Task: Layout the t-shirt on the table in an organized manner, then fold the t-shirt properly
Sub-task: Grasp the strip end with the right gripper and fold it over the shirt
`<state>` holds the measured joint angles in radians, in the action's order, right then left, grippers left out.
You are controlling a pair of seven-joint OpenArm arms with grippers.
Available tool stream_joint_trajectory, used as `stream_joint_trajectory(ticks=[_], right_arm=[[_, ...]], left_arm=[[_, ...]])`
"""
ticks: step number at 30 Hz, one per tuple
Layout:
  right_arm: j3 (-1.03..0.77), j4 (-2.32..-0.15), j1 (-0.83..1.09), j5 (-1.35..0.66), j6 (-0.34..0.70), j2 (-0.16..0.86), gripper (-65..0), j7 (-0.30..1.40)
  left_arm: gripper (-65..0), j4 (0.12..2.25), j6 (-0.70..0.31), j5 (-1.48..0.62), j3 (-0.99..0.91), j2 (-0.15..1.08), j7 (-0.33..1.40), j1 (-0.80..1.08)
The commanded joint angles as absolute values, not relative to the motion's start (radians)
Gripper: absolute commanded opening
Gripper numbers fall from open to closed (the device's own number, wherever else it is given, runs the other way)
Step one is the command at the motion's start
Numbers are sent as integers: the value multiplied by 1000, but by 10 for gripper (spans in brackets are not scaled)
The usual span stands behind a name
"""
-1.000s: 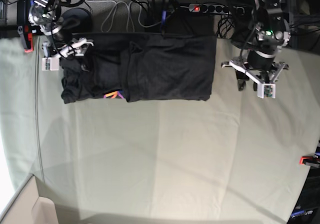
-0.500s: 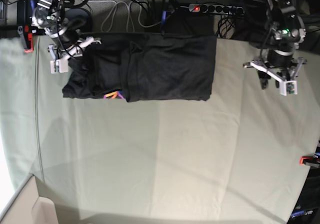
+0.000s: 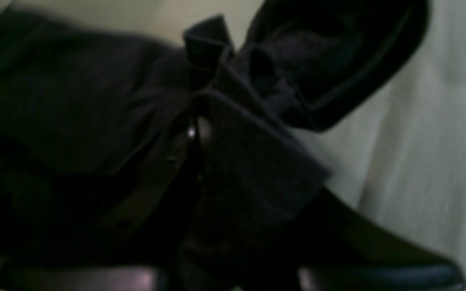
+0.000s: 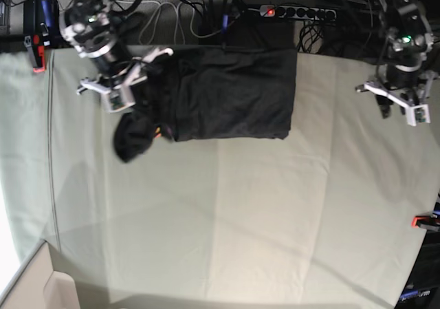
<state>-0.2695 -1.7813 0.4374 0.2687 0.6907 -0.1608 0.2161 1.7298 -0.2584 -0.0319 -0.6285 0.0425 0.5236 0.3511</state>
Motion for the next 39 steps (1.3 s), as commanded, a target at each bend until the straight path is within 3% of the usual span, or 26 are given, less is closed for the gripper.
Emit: stream_joint_trajectory(ticks=[1,8,18,25,31,34,39], right_arm=[[-245,-1813,449,263,698,-157,-650,185],[-47,-1876,475,274,698,-157,-650,302],[143,-1824,317,269,698,-157,-650,513],[295,-1738,275,269,698,-157,-650,519],[311,-1626,219,269,690,-157,-650,516],[311,-1615,209,269,673,-157,-597,513],[358,-1626,217,269,677,-157,-449,518]], left_arm=[[-389,1751,-255,-35,-645,51,504,352],[-388,1750,-255,-42,-704,79,504,352],[-388,1751,-255,-42,-740,79,499,378],[-388,1748,-255,-42,-751,77,499,383],[-388,1739,-255,-42,-766,77,498,383],[-388,1739,-255,-42,-766,77,498,383],[-388,1739,-255,-42,-762,76,503,377]])
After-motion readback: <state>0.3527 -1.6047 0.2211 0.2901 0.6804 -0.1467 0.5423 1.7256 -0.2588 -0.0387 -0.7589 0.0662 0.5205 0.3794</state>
